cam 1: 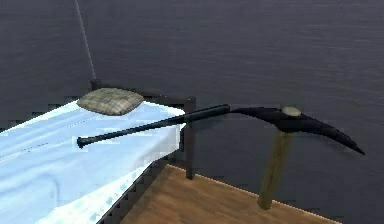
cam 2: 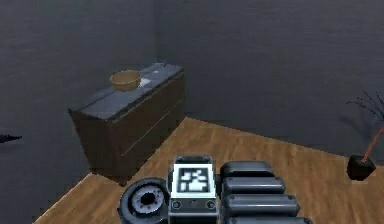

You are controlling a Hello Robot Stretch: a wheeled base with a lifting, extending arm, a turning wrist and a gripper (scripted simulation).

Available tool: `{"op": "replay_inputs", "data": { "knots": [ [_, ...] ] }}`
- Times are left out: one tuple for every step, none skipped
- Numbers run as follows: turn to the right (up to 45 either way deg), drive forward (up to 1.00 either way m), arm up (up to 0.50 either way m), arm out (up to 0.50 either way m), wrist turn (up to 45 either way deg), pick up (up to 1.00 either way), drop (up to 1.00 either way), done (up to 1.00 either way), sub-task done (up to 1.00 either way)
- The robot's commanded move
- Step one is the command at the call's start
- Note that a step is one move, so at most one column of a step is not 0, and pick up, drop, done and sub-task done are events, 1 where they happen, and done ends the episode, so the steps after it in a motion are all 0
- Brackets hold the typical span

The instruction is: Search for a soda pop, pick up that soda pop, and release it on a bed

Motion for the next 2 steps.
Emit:
{"op": "replay_inputs", "data": {
  "knots": [
    [-24.0,0.00,0.00,0.00,0.0,0.00,0.00,0.00,0.00],
    [0.0,0.35,0.00,0.00,0.0,0.00,0.00,0.00,0.00]
  ]
}}
